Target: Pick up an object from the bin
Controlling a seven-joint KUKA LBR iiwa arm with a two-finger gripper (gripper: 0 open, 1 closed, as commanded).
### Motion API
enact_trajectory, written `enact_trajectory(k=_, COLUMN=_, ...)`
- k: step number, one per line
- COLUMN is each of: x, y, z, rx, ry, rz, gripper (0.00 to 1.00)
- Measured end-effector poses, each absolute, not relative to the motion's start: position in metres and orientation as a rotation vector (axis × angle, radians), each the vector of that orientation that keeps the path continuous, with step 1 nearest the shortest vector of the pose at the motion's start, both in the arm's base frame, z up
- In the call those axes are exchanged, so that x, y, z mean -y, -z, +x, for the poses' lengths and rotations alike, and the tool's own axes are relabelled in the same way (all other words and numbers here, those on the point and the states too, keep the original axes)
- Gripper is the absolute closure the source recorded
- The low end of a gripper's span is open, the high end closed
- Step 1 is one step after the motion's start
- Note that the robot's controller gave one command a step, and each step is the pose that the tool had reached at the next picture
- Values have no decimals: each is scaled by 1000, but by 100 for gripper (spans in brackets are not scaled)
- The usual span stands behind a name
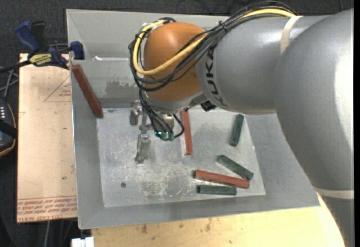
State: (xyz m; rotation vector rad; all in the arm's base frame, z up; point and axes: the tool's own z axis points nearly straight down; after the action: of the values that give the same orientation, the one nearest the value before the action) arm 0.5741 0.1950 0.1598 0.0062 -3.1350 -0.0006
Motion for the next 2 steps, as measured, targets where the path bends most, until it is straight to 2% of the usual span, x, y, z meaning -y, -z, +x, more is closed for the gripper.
enact_trajectory(k=2, x=-188, y=-162, z=577, rx=3144, ry=7, rz=8, gripper=0)
